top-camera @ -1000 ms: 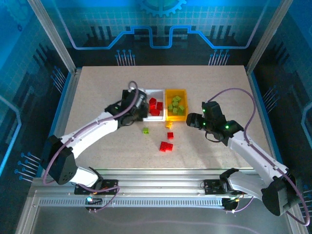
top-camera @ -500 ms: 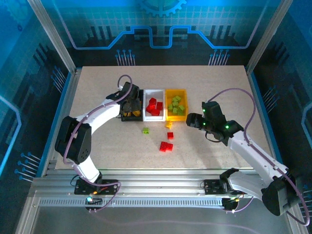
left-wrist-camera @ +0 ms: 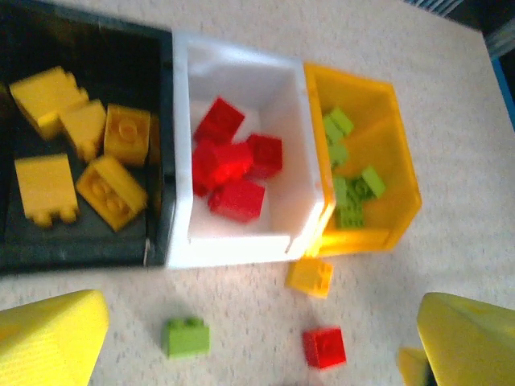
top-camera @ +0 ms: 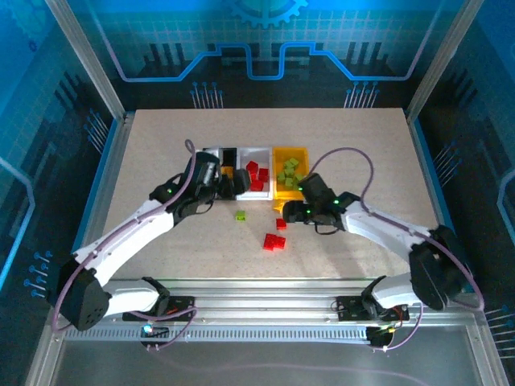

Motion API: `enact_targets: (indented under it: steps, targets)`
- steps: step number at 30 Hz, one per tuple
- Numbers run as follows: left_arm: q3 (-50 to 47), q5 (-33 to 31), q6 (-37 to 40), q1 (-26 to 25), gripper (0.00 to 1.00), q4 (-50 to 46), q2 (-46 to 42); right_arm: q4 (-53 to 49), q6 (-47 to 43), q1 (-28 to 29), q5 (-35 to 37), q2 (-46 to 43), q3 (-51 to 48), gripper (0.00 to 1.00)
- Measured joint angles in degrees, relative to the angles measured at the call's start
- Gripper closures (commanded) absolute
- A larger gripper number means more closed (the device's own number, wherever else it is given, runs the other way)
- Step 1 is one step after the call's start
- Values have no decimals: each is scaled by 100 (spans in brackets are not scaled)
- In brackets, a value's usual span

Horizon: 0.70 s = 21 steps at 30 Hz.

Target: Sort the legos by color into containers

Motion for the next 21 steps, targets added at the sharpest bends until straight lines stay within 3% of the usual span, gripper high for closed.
enact_targets:
  steps: [10,21]
  targets:
    - [-1425,-4,-566,-24,1,-87,-933,92,22,623,240,1478,719,33]
    - [-2107,-122,-894,-24,1,-199,-1425,-55,81,684,612,1864,920,68]
